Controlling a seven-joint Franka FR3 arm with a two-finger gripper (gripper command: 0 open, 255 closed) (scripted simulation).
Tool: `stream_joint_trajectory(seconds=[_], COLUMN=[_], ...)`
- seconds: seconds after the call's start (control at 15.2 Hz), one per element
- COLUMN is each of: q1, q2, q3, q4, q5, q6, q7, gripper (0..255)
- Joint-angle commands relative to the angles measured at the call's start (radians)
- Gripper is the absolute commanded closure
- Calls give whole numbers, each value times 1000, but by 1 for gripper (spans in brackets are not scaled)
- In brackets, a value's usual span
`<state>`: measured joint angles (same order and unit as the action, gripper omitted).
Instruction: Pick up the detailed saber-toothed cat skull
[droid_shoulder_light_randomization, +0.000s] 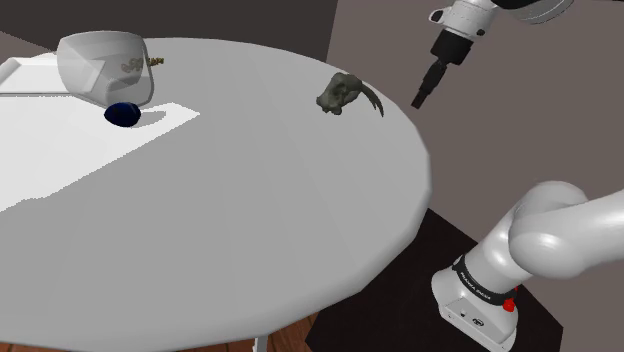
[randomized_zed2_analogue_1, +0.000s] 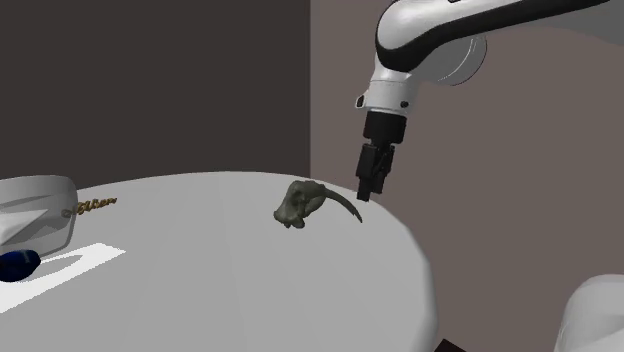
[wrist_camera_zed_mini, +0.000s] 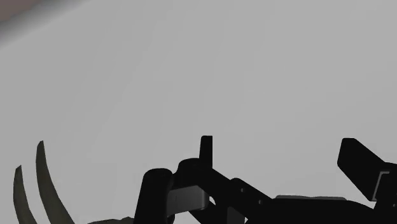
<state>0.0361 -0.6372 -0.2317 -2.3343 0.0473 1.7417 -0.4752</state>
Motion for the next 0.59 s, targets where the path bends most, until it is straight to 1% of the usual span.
stream_joint_trajectory(seconds=[0.0, 0.26, 0.4, 0.53], q1=[17, 64, 88, 106], q2=[67, 228, 325, 434], q3=[-75, -215, -282, -345], q4=[52, 177, 255, 344], q5=[10, 67, 115, 178], q6=[4, 0, -17, -47], q7=[-124, -360, -483, -611], gripper=[0, 0, 0, 0])
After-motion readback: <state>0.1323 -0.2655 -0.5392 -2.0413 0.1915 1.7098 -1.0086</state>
